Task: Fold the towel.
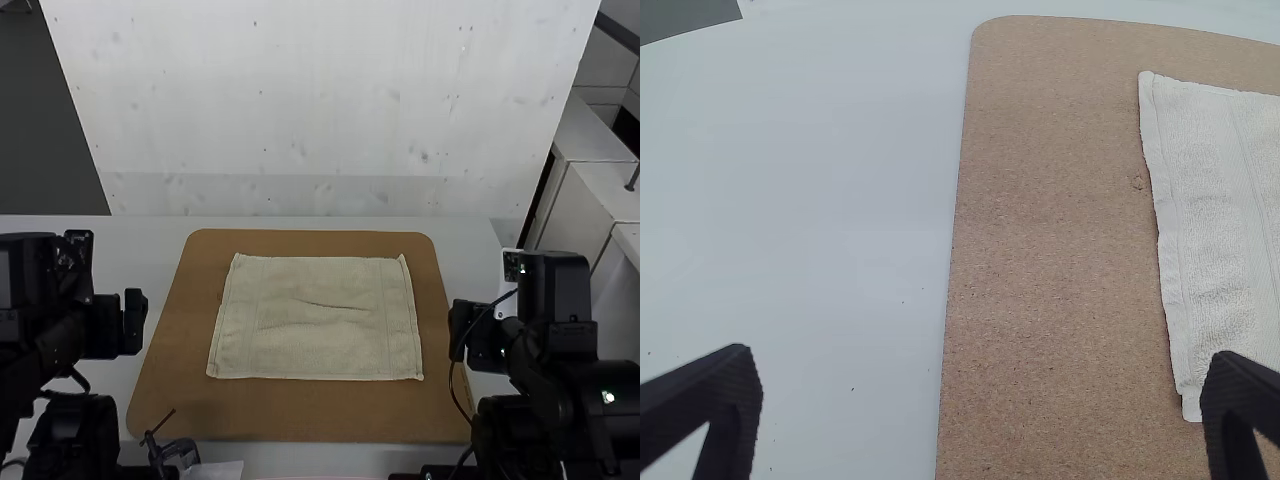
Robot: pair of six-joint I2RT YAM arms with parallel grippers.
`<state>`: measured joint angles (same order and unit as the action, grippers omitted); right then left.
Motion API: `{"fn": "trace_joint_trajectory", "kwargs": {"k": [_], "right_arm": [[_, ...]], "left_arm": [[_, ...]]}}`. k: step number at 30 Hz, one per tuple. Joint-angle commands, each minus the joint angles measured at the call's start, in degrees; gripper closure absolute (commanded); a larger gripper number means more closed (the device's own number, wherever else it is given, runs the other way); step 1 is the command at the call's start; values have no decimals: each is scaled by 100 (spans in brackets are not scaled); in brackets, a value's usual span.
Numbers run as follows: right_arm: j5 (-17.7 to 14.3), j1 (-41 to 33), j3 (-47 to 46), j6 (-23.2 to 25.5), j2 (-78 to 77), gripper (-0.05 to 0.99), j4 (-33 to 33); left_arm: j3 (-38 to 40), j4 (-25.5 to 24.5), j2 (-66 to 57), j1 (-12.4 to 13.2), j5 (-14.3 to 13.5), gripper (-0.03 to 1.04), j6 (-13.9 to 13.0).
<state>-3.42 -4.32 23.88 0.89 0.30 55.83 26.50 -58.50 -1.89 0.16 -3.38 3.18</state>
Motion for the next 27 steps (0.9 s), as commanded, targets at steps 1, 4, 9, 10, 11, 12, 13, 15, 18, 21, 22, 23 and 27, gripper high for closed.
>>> {"fn": "trace_joint_trajectory", "kwargs": {"k": [1, 4, 9, 10, 11, 12, 13, 15, 18, 21, 22, 23, 27], "right_arm": [[333, -131, 161, 26, -135, -2, -55], [333, -131, 161, 26, -135, -2, -55], [333, -131, 161, 26, -135, -2, -55], [333, -131, 161, 26, -135, -2, -55], [333, -131, 161, 26, -135, -2, -55], [333, -131, 161, 26, -135, -2, -55], [333, -131, 161, 26, -135, -2, -55], [333, -131, 161, 35, -135, -2, -55], [210, -78, 161, 96, -126, -3, -55], [140, -8, 170, 96, -117, -2, -55], [140, -8, 170, 96, -109, -3, -46], [140, 1, 170, 96, -117, -3, -46], [140, 27, 170, 96, -100, -3, -37]], "left_arm": [[-5, 49, 242, 63, 461, 3, 25], [-5, 49, 242, 63, 461, 3, 25], [-5, 58, 242, 63, 461, 3, 25], [-5, 58, 242, 63, 461, 3, 25], [-5, 58, 242, 63, 461, 3, 25], [-5, 58, 242, 63, 461, 3, 25], [-5, 58, 242, 63, 461, 3, 25], [-5, 58, 242, 63, 461, 3, 25], [-22, 76, 233, 63, 417, 3, 7], [13, -188, 215, 19, 417, 2, -160], [13, -206, 207, 28, 417, 2, -133], [22, -223, 198, 36, 417, 2, -133], [31, -223, 189, 28, 355, 2, -81]]}}
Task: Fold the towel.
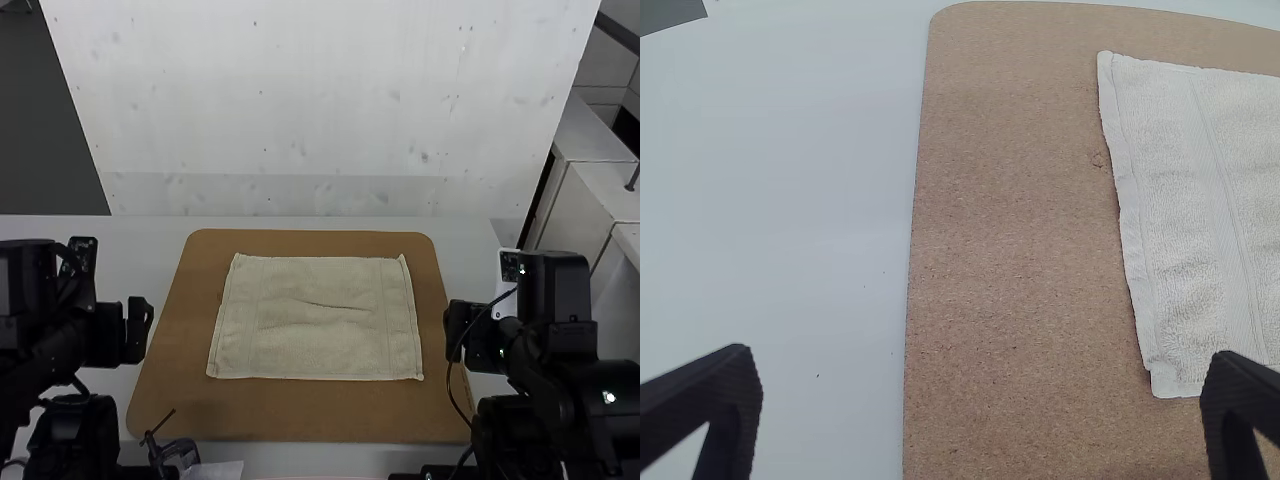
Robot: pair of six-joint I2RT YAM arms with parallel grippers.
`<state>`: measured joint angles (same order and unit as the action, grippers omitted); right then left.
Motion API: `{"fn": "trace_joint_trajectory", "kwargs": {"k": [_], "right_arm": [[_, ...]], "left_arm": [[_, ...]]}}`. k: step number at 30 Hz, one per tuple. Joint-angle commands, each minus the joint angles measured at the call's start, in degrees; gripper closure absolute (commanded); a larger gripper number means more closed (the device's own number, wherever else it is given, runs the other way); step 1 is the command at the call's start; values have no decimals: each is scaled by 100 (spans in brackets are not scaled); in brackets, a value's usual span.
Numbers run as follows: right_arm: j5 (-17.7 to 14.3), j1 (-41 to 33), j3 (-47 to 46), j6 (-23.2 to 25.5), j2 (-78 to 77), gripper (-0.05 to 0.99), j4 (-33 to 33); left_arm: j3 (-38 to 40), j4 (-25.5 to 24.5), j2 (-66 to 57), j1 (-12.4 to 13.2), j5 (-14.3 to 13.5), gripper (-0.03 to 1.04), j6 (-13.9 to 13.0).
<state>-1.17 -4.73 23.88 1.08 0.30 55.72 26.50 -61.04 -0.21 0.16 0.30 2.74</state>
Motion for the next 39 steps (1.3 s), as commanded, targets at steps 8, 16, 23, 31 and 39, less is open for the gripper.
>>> {"fn": "trace_joint_trajectory", "kwargs": {"k": [8, 16, 23, 31, 39], "right_arm": [[-94, 34, 231, 76, 41, -2, -334], [-85, 60, 328, 94, 2264, -2, -1231], [38, -28, 715, 384, 4866, -2, -2461], [3, -10, 1488, 428, 7520, -2, -3498], [161, -204, 2420, 472, 9146, 0, -3955]], "left_arm": [[-75, 883, -190, 10, -188, 11, -28], [206, 1823, -2563, -43, 50, 11, 68], [918, 2482, -4646, -421, 94, 3, 306], [1569, 3142, -6580, -860, -381, 3, 649], [2026, 3353, -7292, -825, -469, 3, 613]]}}
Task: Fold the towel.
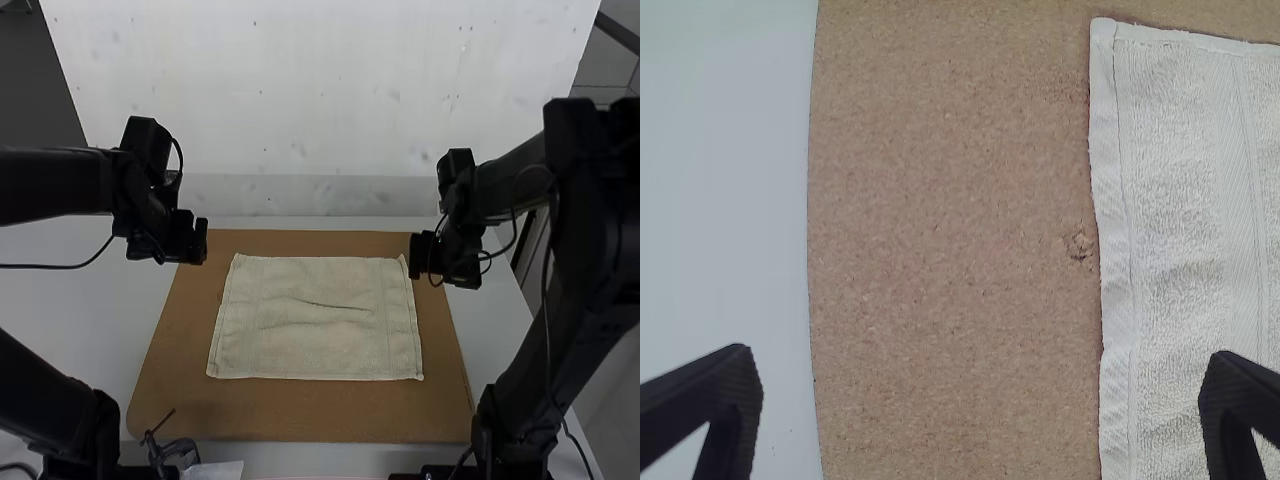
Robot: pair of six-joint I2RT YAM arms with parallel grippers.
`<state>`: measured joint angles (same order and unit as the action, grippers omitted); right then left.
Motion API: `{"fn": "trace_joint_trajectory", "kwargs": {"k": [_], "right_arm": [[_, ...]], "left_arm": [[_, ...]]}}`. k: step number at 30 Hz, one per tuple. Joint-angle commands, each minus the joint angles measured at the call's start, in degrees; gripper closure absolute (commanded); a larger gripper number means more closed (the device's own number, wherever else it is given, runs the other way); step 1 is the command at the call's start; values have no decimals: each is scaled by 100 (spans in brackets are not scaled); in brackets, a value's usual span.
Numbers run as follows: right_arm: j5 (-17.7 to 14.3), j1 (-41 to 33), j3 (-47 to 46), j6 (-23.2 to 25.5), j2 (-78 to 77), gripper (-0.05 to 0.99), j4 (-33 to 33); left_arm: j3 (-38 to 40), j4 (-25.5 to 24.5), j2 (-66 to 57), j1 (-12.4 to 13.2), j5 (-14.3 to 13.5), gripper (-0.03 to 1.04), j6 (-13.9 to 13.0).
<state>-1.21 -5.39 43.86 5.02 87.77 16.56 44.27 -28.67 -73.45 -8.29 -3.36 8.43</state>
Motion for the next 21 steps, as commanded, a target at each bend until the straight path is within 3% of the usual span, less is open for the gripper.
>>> {"fn": "trace_joint_trajectory", "kwargs": {"k": [1, 8, 11, 18, 21], "right_arm": [[236, -156, 563, 78, 601, 0, -38], [350, -323, 1485, 87, 1902, 5, -65], [350, -358, 1749, 114, 2298, 4, -153], [350, -349, 2259, 131, 2922, 5, -144], [280, -419, 2338, 140, 3124, 12, -329]], "left_arm": [[249, 142, 33, 30, -104, 3, 45], [275, 186, 33, 12, -69, 4, 36], [275, 186, 41, 30, 221, 4, 19], [284, 186, 112, 21, 292, 4, -60], [275, 291, 24, 30, 309, 4, -69]]}}
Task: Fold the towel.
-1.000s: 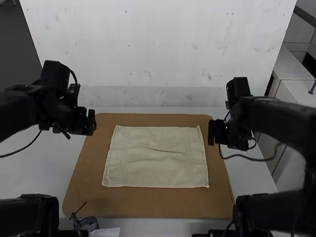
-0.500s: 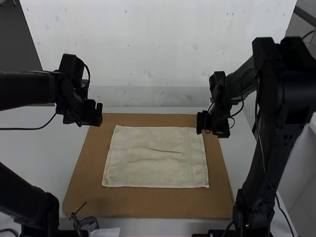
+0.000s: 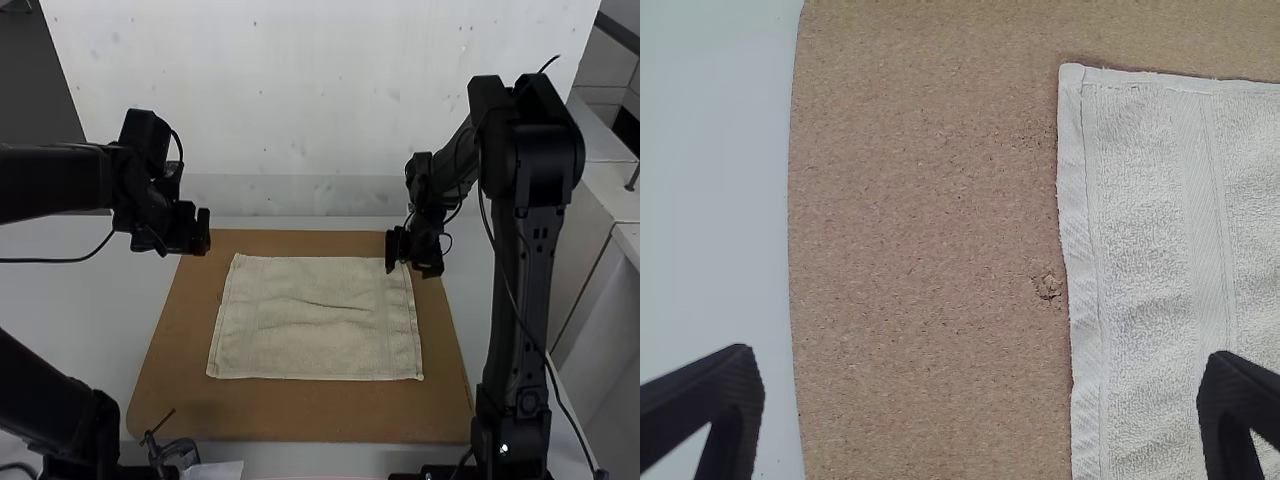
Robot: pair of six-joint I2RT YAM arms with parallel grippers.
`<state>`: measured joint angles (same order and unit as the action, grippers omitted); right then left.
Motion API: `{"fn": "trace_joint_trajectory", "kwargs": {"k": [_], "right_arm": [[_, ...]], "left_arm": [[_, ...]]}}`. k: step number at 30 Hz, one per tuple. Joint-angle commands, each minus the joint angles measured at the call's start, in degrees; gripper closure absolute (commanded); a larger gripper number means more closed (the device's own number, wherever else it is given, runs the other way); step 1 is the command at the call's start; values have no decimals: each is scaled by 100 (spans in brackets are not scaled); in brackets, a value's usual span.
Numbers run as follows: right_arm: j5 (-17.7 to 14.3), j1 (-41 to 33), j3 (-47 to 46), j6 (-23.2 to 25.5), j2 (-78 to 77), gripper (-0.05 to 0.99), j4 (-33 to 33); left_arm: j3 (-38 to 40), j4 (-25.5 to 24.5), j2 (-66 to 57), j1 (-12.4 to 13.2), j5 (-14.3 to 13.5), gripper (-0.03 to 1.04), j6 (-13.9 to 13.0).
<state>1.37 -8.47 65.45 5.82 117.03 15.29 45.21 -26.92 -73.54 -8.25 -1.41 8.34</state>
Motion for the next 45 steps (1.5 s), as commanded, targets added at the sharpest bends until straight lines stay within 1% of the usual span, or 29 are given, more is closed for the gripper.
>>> {"fn": "trace_joint_trajectory", "kwargs": {"k": [1, 5, 6, 8, 10, 12, 14, 17, 21, 25, 30, 32, 33, 36, 40, 41, 43, 44, 45], "right_arm": [[-22, -146, 223, 59, 285, 12, -246], [-58, -225, 442, 59, 522, 12, -123], [-163, -260, 469, 59, 575, 15, -79], [-339, -331, 469, 50, 637, 41, 9], [-356, -366, 469, 33, 680, 62, 53], [-558, -392, 469, 33, 707, 77, 62], [-602, -384, 469, 24, 707, 91, 62], [-611, -392, 469, 15, 698, 92, 185], [-611, -366, 407, 33, 689, 92, 106], [-646, -366, 354, 24, 680, 92, 97], [-655, -313, 363, 6, 680, 92, 106], [-655, -296, 363, -2, 680, 92, 97], [-655, -287, 363, -2, 680, 92, 97], [-664, -269, 328, -2, 680, 92, 80], [-682, -260, 258, -11, 654, 92, 36], [-673, -260, 240, -46, 619, 92, 27], [-673, -269, 187, -55, 557, 92, -8], [-673, -278, 161, -64, 531, 92, -17], [-682, -287, 135, -64, 513, 92, -35]], "left_arm": [[181, 143, -3, 25, 123, 4, -60], [181, 231, -161, 17, 141, 4, -69], [181, 240, -187, 8, 141, 4, -69], [181, 275, -302, -1, 141, 4, -69], [199, 310, -442, -1, 141, 4, -69], [287, 310, -662, 17, 176, 4, -69], [427, 301, -934, 25, 185, 4, -69], [752, 248, -1435, -10, 185, 4, -43], [1297, 240, -2182, -54, 159, 4, 19], [2027, 37, -3017, -186, 71, 4, 177], [2624, -15, -3817, -353, 36, 4, 177], [2844, -59, -4072, -432, -105, 5, 177], [2941, -86, -4186, -467, -105, 5, 177], [3222, -174, -4538, -476, -105, 5, 203], [3407, -182, -4898, -458, -105, 5, 212], [3486, -191, -5030, -449, -96, 6, 212], [3635, -279, -5223, -441, -35, 14, 256], [3688, -332, -5294, -441, 79, 19, 318], [3723, -402, -5329, -423, 211, 27, 353]]}}
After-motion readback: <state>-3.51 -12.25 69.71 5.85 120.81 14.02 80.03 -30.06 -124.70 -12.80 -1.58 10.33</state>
